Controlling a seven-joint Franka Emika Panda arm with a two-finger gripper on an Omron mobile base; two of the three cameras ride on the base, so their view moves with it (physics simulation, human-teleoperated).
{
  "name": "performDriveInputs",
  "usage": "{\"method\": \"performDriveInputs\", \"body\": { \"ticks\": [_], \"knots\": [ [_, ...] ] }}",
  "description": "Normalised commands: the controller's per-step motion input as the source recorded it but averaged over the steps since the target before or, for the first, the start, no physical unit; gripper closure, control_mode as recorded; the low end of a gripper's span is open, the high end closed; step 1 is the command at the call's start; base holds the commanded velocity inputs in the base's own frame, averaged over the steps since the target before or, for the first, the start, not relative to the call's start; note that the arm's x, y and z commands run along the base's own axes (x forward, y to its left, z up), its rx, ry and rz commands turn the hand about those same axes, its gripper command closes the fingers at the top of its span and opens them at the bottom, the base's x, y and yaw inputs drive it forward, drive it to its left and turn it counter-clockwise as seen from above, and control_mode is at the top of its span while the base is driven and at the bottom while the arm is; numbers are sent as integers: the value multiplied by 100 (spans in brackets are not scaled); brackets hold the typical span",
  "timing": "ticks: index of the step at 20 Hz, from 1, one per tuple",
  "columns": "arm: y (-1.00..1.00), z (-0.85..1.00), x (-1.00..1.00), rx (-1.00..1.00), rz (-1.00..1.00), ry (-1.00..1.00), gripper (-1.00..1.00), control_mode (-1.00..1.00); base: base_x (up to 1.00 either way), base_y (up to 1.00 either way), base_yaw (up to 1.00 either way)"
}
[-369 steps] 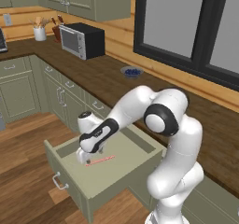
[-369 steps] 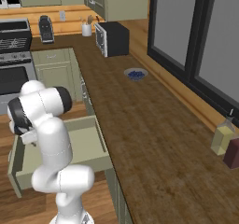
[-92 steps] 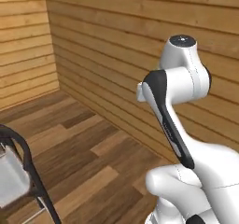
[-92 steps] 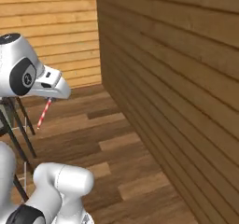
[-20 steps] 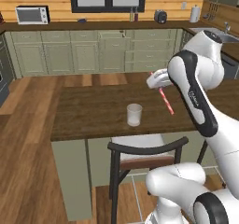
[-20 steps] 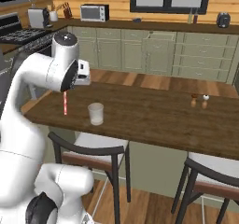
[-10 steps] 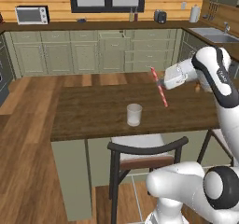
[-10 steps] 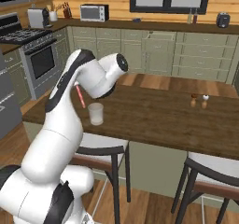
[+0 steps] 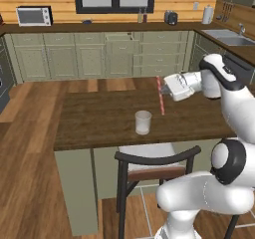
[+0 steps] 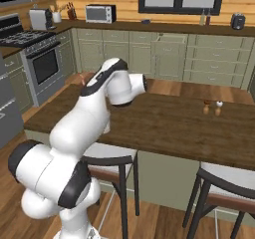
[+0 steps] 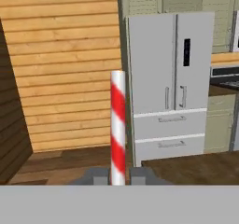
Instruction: Take a straw from the drawer in front and place it inside the glass cup on the dining counter.
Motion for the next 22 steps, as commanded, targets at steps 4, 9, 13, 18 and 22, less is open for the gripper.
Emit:
{"method": "performDriveInputs", "body": {
  "ticks": [4, 9, 13, 18, 22],
  "knots": [
    [7, -31, 66, 1, 10, 0, 100, -100, 0, 0, 0],
    [8, -22, 67, 1, 8, 0, 100, -100, 0, 0, 0],
    [8, -33, 67, 0, 6, 3, 100, -100, 0, 0, 0],
    [7, -36, 53, 0, 4, 6, 100, -100, 0, 0, 0],
    [3, -38, 48, 0, 1, 8, 100, -100, 0, 0, 0]
  ]
}}
